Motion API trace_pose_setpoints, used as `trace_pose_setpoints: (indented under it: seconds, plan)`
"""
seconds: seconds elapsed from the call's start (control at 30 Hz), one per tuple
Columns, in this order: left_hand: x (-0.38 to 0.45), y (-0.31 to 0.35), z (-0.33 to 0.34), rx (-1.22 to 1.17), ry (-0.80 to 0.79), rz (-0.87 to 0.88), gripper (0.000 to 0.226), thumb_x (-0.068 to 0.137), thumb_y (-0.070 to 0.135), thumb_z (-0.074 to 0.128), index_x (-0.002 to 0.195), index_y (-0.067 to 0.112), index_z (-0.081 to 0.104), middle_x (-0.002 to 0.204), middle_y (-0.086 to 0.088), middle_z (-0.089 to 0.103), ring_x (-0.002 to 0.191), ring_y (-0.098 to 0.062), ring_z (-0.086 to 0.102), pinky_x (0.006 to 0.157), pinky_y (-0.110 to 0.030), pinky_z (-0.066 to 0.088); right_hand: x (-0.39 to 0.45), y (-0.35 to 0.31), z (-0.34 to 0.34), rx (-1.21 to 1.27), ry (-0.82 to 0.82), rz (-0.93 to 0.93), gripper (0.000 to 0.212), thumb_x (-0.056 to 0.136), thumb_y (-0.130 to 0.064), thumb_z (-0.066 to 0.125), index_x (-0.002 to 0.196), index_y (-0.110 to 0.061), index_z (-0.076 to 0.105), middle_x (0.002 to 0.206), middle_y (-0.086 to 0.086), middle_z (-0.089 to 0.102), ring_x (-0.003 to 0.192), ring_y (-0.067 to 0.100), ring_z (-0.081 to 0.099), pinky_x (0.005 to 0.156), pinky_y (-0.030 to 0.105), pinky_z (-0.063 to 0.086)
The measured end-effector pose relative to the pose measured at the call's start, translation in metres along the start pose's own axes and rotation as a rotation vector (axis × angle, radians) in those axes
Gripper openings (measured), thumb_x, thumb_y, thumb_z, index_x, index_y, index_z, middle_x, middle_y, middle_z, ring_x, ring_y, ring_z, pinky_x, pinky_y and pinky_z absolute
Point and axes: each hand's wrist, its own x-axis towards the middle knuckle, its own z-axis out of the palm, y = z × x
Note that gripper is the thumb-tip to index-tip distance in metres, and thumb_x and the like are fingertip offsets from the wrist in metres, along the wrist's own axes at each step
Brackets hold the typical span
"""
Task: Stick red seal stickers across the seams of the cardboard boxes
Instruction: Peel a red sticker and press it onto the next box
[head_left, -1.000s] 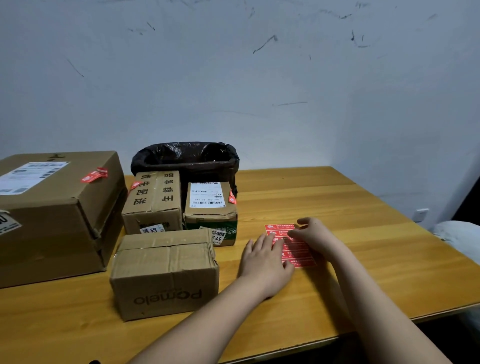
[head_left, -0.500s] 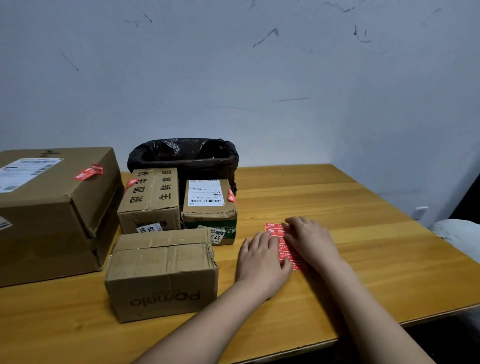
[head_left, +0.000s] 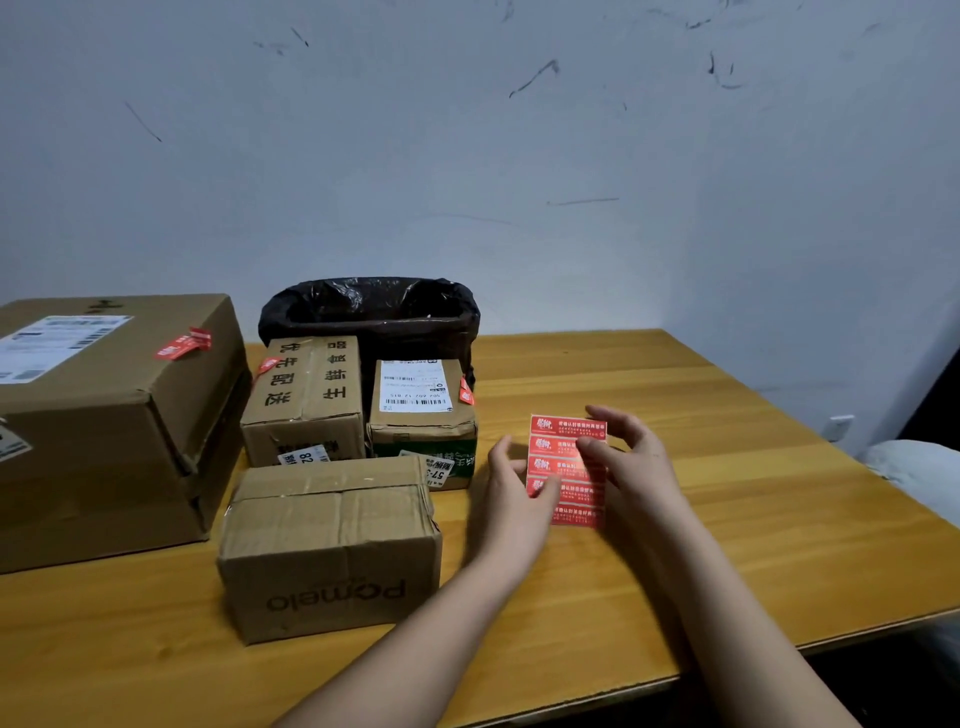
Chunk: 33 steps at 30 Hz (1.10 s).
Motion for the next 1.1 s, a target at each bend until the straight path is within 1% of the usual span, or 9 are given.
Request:
trace_pose_setpoints:
  seconds: [0.1,0.23,0.33,0.53,0.63,0.8,0.9,0.97,1.1]
  plan:
    - [-0.004,0.006,0.002,-0.291,-0.012,-0.061,0.047,0.091,0.009,0.061,0.133,0.021,0.042,0.103,0.003,0.066,0.091,-0.013,0.066,0.078,-0.027,0.055,-0.004,-0.005,0.007,0.048,0.079,-0.059,0.045,0.085,0.005,0.065,0.119,-0.022,0.054,0.116,-0.002,0.057,0.078,0.009,0.065,0.060,0.023,0.056]
    - [-0.004,0.008,0.004,-0.532,0.108,-0.052,0.042,0.092,0.003,0.057,0.124,0.026,0.041,0.110,-0.013,0.066,0.090,-0.020,0.067,0.066,-0.022,0.053,-0.018,-0.002,0.005,0.011,0.094,-0.072,0.043,0.091,-0.011,0.061,0.128,-0.022,0.042,0.103,0.003,0.057,0.069,0.005,0.065,0.052,0.018,0.051]
    - [-0.003,0.009,0.003,-0.543,0.156,-0.018,0.044,0.092,0.006,0.059,0.126,0.029,0.042,0.111,-0.012,0.065,0.094,-0.021,0.066,0.060,-0.017,0.050,-0.026,0.007,0.004,-0.041,0.052,-0.108,0.047,0.089,-0.003,0.062,0.127,-0.024,0.043,0.093,0.004,0.061,0.059,0.003,0.059,0.050,0.019,0.049]
    - [-0.001,0.010,0.005,-0.662,0.067,-0.074,0.039,0.091,0.011,0.061,0.123,0.024,0.042,0.104,-0.003,0.066,0.085,-0.011,0.066,0.062,-0.019,0.053,-0.032,0.008,0.007,-0.096,0.080,-0.311,0.050,0.085,0.010,0.062,0.118,-0.027,0.056,0.110,-0.002,0.061,0.077,0.010,0.056,0.062,0.022,0.053]
    - [0.000,0.008,0.005,-0.754,-0.031,-0.195,0.033,0.091,0.017,0.061,0.121,0.014,0.046,0.109,-0.011,0.066,0.090,-0.020,0.068,0.064,-0.023,0.056,-0.032,0.005,0.004,-0.071,0.110,-0.347,0.043,0.087,0.006,0.061,0.113,-0.027,0.059,0.111,-0.003,0.062,0.082,0.014,0.058,0.065,0.025,0.054]
    - [-0.003,0.011,0.001,-0.697,-0.157,-0.182,0.012,0.094,0.008,0.055,0.105,0.008,0.058,0.092,-0.010,0.068,0.065,-0.010,0.069,0.060,-0.018,0.056,-0.033,0.011,0.000,-0.147,0.138,-0.376,0.032,0.087,-0.015,0.071,0.108,-0.037,0.060,0.117,0.014,0.057,0.090,0.031,0.063,0.073,0.036,0.055]
    - [-0.002,0.013,-0.002,-0.732,-0.104,-0.176,0.012,0.095,0.008,0.054,0.106,0.009,0.057,0.094,-0.011,0.069,0.065,-0.010,0.070,0.055,-0.019,0.055,-0.039,0.010,0.002,-0.294,0.154,-0.458,0.026,0.084,-0.031,0.071,0.101,-0.036,0.053,0.101,0.003,0.057,0.079,0.013,0.060,0.071,0.023,0.050]
    - [-0.002,0.013,-0.003,-0.735,-0.075,-0.166,0.012,0.095,0.010,0.054,0.106,0.011,0.057,0.096,-0.011,0.070,0.068,-0.012,0.071,0.056,-0.019,0.055,-0.042,0.010,0.005,-0.335,0.078,-0.481,0.028,0.083,-0.020,0.072,0.099,-0.030,0.052,0.086,-0.003,0.058,0.070,0.004,0.057,0.068,0.017,0.046]
    - [-0.003,0.012,-0.005,-0.748,0.001,-0.148,0.008,0.096,0.013,0.053,0.100,0.016,0.059,0.095,-0.010,0.069,0.072,-0.014,0.068,0.054,-0.020,0.054,-0.041,0.013,0.007,-0.440,-0.021,-0.533,0.029,0.083,-0.009,0.067,0.099,-0.032,0.059,0.094,-0.010,0.065,0.078,0.004,0.062,0.071,0.015,0.047]
